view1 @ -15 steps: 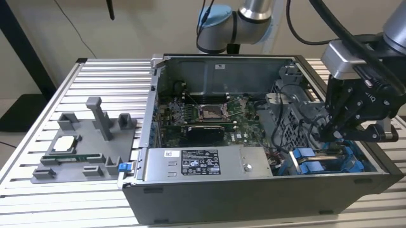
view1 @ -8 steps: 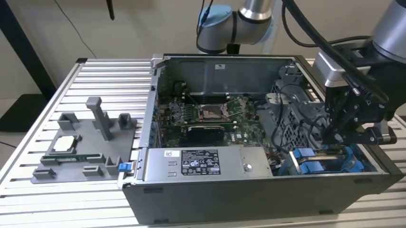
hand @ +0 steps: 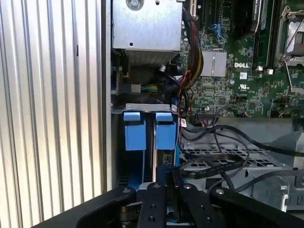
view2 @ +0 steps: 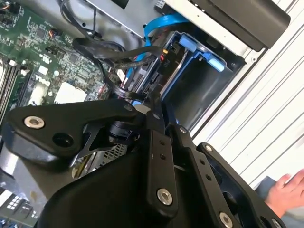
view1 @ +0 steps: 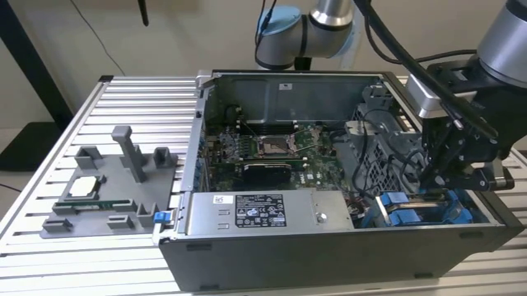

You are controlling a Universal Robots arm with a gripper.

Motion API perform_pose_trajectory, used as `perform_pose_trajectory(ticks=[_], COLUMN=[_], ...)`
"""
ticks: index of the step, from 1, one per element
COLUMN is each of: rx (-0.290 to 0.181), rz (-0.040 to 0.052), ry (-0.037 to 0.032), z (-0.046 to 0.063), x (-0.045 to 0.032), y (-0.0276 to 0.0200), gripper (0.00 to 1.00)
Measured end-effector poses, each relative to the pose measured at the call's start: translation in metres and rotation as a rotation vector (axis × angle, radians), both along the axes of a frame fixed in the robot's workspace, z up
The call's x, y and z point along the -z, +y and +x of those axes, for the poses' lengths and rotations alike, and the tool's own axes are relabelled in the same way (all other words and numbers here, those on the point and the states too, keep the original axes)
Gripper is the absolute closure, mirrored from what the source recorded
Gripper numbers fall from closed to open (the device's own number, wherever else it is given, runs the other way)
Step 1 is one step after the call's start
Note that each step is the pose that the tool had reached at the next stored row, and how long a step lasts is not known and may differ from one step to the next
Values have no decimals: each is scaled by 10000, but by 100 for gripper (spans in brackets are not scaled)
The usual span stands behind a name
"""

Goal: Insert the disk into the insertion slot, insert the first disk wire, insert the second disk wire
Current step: 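Insert the second disk wire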

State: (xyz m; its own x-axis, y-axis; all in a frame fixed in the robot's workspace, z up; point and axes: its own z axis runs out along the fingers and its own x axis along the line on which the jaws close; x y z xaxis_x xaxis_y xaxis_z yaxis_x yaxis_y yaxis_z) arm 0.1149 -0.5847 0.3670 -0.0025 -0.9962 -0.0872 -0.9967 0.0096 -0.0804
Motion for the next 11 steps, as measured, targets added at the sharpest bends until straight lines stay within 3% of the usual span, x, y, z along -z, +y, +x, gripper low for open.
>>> perform_pose_trajectory(ticks=[9,11], rx=[-2,-2], rz=[1,0], ry=[-395,-429], z=[1,2], x=[108,120], y=[0,0], gripper=[100,100])
